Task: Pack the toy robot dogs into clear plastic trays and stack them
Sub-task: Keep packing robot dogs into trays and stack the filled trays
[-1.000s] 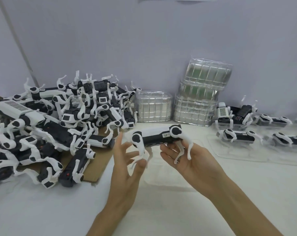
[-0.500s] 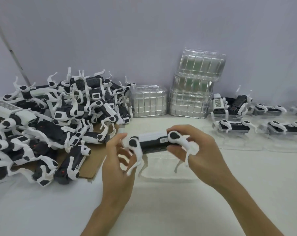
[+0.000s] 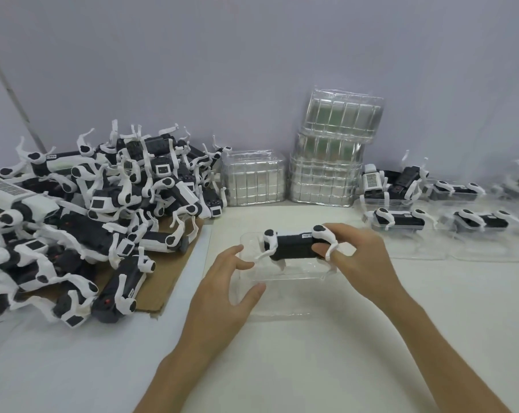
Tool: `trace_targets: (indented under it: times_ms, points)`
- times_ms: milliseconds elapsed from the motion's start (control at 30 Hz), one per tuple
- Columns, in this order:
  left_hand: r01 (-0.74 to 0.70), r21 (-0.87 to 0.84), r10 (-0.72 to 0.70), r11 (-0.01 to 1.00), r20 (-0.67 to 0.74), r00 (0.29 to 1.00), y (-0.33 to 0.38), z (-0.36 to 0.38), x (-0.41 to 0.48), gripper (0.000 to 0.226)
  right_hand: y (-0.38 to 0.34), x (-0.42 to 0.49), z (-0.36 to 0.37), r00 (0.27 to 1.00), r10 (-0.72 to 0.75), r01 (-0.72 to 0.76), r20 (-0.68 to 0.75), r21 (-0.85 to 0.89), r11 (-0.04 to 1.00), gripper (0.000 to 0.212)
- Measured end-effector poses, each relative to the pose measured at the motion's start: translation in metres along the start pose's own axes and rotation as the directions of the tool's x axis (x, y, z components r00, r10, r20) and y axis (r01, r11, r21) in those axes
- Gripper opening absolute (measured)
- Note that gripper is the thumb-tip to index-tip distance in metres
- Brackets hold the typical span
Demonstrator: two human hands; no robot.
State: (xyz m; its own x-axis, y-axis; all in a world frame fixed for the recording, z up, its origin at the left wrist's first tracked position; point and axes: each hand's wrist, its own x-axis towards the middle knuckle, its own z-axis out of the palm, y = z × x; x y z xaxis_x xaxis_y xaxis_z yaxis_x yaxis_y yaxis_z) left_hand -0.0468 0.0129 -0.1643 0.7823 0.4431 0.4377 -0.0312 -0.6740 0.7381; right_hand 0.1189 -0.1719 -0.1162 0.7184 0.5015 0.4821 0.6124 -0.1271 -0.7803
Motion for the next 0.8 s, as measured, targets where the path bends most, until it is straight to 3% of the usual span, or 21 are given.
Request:
trace_targets:
  times_ms: [133,233,367,500,800]
  points:
    - [0.050,-0.071,-0.047,0.996,0.046,0.998,-0.001,-0.008,0.002,0.049,0.005,0.000,-0.003,0.999,0.036,-0.038,0.022,0.084,0.996,0.030]
    - [0.043,-0.128,-0.036,0.991,0.053,0.998,-0.001,-0.012,0.005,0.029,0.006,0.001,0.001,0.998,0.055,-0.058,0.030,0.130,0.990,0.029]
    - [0.068,-0.214,-0.043,0.974,0.120,0.992,0.002,-0.019,0.007,0.029,0.007,0.002,0.004,0.999,0.034,-0.037,0.031,0.120,0.992,0.029]
    - [0.090,-0.256,-0.052,0.963,0.154,0.987,0.004,-0.023,0.007,0.005,0.002,0.003,0.007,0.998,0.023,-0.032,0.062,0.145,0.989,0.034]
    - [0.043,-0.258,-0.003,0.965,0.155,0.988,0.002,-0.025,0.007,0.003,0.003,0.001,0.004,0.990,0.085,-0.102,0.117,0.153,0.983,0.024]
